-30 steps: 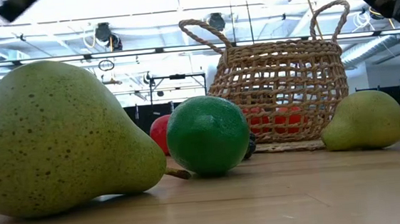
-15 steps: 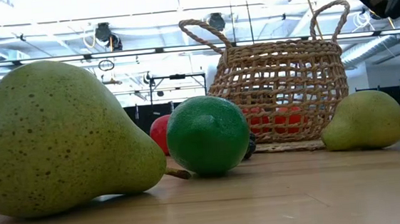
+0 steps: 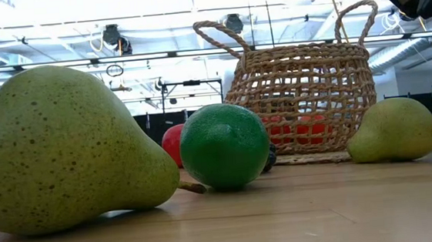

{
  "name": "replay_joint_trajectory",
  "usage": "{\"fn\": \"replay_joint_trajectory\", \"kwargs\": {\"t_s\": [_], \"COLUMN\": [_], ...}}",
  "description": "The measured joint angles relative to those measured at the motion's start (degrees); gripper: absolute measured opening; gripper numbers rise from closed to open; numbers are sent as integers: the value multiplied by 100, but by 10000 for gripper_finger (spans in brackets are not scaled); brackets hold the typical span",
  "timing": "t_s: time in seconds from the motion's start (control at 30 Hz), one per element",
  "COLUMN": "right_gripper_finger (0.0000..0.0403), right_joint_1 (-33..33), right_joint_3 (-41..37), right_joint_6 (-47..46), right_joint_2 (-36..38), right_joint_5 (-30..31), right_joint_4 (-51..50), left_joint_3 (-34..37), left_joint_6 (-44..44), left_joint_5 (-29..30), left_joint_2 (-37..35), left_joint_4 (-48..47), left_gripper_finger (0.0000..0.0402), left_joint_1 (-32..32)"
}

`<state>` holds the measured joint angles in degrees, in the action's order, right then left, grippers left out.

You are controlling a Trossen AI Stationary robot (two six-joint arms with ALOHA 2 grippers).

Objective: Build produce basket
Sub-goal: Put the red apple into the brown basket

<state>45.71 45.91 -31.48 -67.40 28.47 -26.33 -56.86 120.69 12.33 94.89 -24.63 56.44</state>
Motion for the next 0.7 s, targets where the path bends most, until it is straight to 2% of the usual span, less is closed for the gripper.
{"fn": "replay_joint_trajectory", "kwargs": {"t_s": [0.1,0.33,0.5,0.7], "right_gripper_finger": [4,4,4,4], "right_joint_1": [0,0,0,0], "right_joint_3": [2,2,4,4], "right_joint_6": [30,72,72,72], "right_joint_2": [0,0,0,0], "right_joint_5": [-2,-2,-3,-4], "right_joint_4": [0,0,0,0], "left_joint_3": [0,0,2,3], "left_joint_6": [342,526,586,247], "left_joint_5": [-99,-116,-38,-70], "left_joint_2": [0,0,0,-16], "left_joint_4": [-258,-620,-913,-997], "left_gripper_finger": [157,192,185,155], "left_joint_1": [27,-5,-32,-58]}}
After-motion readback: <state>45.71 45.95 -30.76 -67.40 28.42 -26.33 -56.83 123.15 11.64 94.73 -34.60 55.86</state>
